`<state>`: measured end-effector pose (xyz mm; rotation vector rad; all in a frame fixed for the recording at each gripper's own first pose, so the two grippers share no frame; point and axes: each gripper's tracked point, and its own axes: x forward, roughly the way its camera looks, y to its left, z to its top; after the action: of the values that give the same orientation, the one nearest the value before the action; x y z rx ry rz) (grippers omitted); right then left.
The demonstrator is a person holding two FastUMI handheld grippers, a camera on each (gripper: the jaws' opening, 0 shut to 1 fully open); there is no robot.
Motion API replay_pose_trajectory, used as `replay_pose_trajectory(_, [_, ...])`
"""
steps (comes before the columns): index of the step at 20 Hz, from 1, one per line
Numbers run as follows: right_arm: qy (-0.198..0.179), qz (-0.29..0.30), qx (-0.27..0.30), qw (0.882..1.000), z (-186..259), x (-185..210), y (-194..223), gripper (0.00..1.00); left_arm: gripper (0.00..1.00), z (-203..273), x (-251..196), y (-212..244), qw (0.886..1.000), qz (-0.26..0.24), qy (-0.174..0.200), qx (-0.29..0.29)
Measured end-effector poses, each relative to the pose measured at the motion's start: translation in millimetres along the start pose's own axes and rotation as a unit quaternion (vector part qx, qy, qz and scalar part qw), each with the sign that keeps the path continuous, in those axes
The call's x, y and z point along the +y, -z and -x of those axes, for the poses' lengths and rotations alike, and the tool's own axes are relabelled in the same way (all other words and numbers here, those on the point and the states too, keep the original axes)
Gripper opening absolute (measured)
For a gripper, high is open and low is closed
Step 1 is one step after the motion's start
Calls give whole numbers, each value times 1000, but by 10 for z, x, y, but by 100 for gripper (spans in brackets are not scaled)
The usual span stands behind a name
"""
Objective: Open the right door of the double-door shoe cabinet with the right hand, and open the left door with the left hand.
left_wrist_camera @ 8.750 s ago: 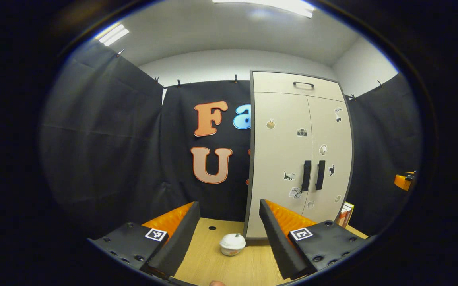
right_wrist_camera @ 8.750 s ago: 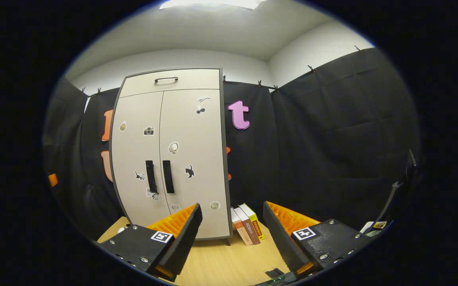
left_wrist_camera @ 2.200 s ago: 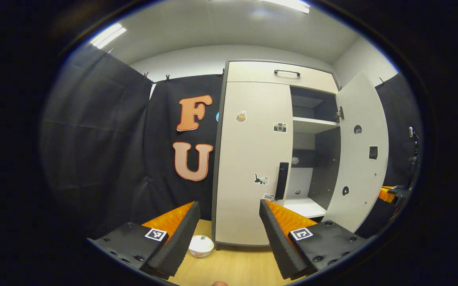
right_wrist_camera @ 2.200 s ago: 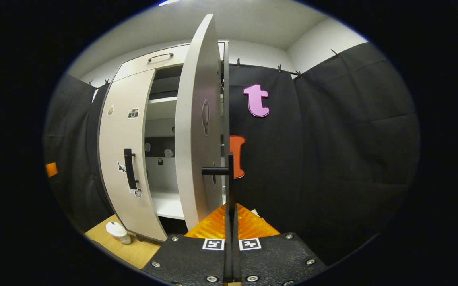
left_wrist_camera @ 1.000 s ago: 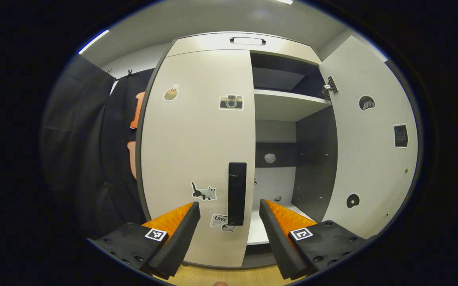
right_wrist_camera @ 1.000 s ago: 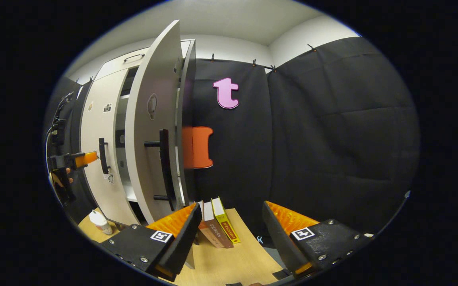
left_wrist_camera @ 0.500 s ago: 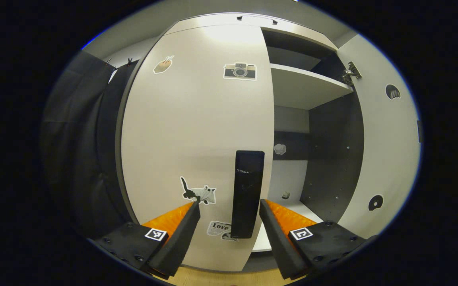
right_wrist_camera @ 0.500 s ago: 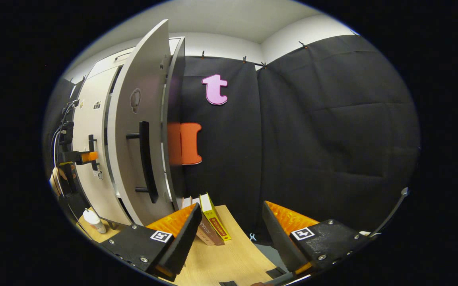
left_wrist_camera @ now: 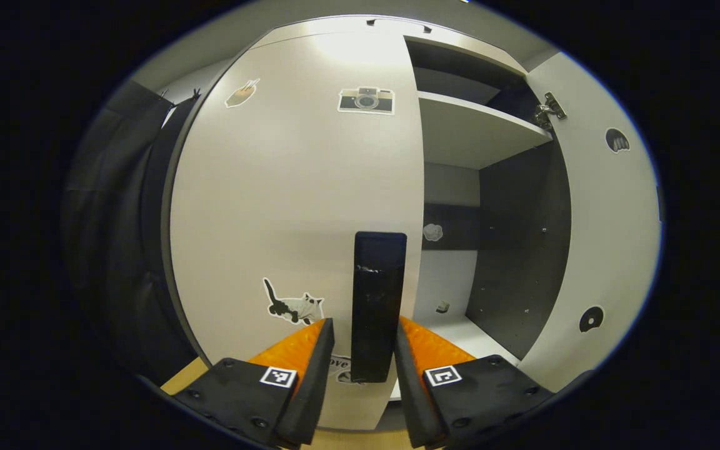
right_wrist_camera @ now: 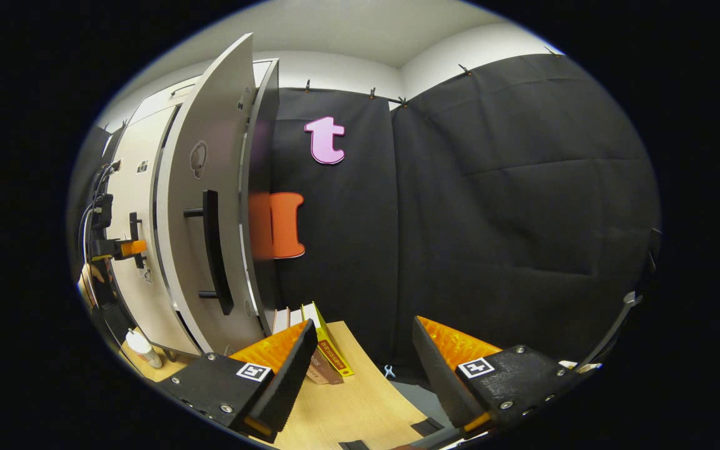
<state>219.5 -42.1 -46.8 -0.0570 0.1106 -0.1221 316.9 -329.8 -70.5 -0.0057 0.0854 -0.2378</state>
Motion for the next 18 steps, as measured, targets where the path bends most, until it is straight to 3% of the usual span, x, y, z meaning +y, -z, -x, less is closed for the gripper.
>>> replay_pose_trajectory(2, [0, -2, -2, 1000, 20, -4, -5, 93, 45, 10, -13, -3, 1000, -4, -3, -1])
replay_pose_trajectory(6, [4, -2, -6, 1000, 96, -21, -39, 93, 38, 16, -9, 23, 1000, -17, -4, 0])
replay_pose_trajectory(8, [1, -8, -8, 1000, 159, -6, -58, 93, 31, 10, -30, 5, 999, -49, 5, -10])
replay_pose_trajectory(11, [-3, -5, -13, 1000, 240, 40, -79, 93, 14, 54, 3, 30, 1000, -13, 7, 3])
replay_pose_trajectory(12, [-2, -1, -15, 1000, 277, 44, -87, 98, 11, 85, 11, 36, 1000, -7, 8, 6])
replay_pose_trajectory(13, [-2, 0, -18, 1000, 317, 57, -101, 93, 11, 127, 20, 49, 1000, -9, 8, 9])
replay_pose_trajectory(17, [-8, 2, -23, 1000, 480, 129, -126, 93, 11, 375, 71, 33, 1000, 5, 21, 12])
replay_pose_trajectory(18, [-11, 2, -25, 1000, 524, 151, -136, 98, 11, 408, 83, 43, 1000, 7, 23, 13])
